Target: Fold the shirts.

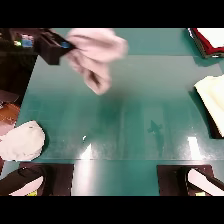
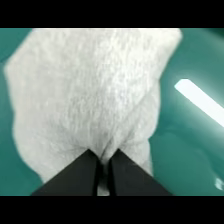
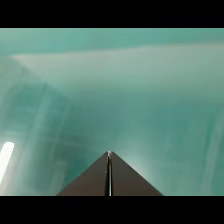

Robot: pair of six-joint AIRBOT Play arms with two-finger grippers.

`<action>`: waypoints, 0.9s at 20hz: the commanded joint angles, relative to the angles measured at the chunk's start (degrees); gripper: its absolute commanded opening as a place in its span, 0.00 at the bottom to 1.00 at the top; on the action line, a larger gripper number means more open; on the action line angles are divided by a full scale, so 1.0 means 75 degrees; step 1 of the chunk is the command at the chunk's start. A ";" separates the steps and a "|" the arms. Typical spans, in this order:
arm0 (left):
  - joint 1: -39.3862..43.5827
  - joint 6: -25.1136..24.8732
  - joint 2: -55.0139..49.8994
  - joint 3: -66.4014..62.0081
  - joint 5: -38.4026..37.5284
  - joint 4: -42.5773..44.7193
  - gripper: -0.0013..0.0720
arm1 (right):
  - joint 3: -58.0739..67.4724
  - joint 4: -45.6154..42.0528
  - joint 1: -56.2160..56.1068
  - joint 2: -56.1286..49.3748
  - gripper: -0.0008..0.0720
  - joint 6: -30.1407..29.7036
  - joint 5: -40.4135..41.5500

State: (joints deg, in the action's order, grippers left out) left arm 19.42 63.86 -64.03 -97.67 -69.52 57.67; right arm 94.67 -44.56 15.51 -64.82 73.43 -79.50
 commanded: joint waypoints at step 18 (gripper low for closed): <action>-0.0577 0.1067 -0.3200 0.1081 -0.2124 -0.0530 0.85 | 0.0423 -0.0026 -0.0006 0.0000 0.03 0.0000 -0.0280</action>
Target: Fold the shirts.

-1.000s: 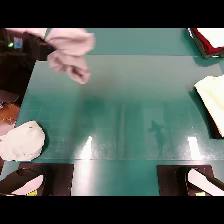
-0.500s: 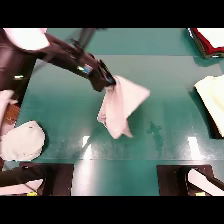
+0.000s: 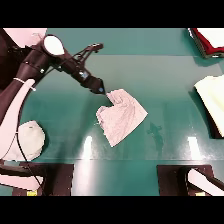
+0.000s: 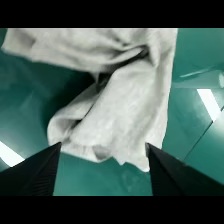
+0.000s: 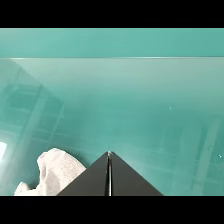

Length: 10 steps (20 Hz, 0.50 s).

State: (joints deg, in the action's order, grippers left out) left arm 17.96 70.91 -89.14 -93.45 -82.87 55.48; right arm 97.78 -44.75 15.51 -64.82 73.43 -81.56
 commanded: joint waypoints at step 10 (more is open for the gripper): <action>0.0571 -0.1087 0.0085 0.3346 0.2742 -0.0603 0.85 | 0.0009 0.0000 -0.0006 0.0000 0.03 0.0003 -0.0017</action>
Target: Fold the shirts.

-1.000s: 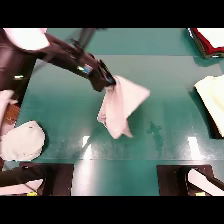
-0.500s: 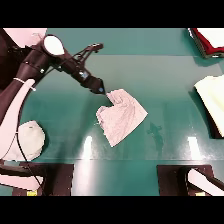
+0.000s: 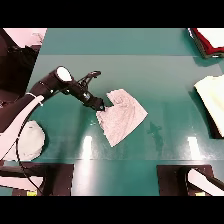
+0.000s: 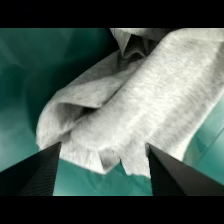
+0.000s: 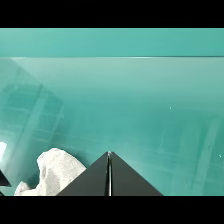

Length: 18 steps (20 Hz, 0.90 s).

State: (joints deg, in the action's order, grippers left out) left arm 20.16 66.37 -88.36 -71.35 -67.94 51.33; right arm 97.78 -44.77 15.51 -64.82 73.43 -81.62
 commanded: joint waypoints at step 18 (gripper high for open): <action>0.0656 0.0877 0.1040 -0.1655 -0.1664 0.1923 0.05 | 0.0009 0.0009 -0.0006 0.0000 0.03 0.0003 -0.0283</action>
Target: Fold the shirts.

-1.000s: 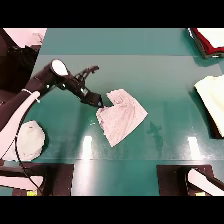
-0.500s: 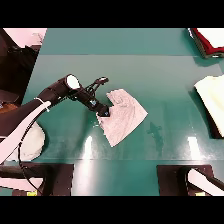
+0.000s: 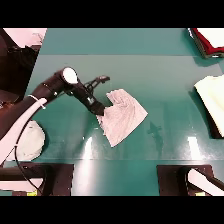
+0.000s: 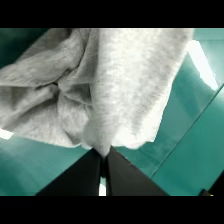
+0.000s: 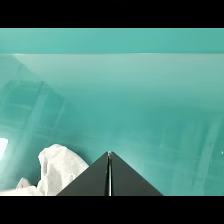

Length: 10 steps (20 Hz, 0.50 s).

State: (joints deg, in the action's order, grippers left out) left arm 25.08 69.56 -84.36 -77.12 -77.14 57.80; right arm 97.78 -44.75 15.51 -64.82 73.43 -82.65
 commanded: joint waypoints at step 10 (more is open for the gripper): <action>0.0000 0.0962 0.2946 -0.3780 -0.0501 0.3701 0.05 | -0.3491 0.0029 -0.2218 -0.0064 0.77 0.0006 0.1096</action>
State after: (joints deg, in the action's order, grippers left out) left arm 25.06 75.05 -65.73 -102.17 -81.12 81.45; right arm 81.43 -44.64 6.00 -64.93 73.47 -80.82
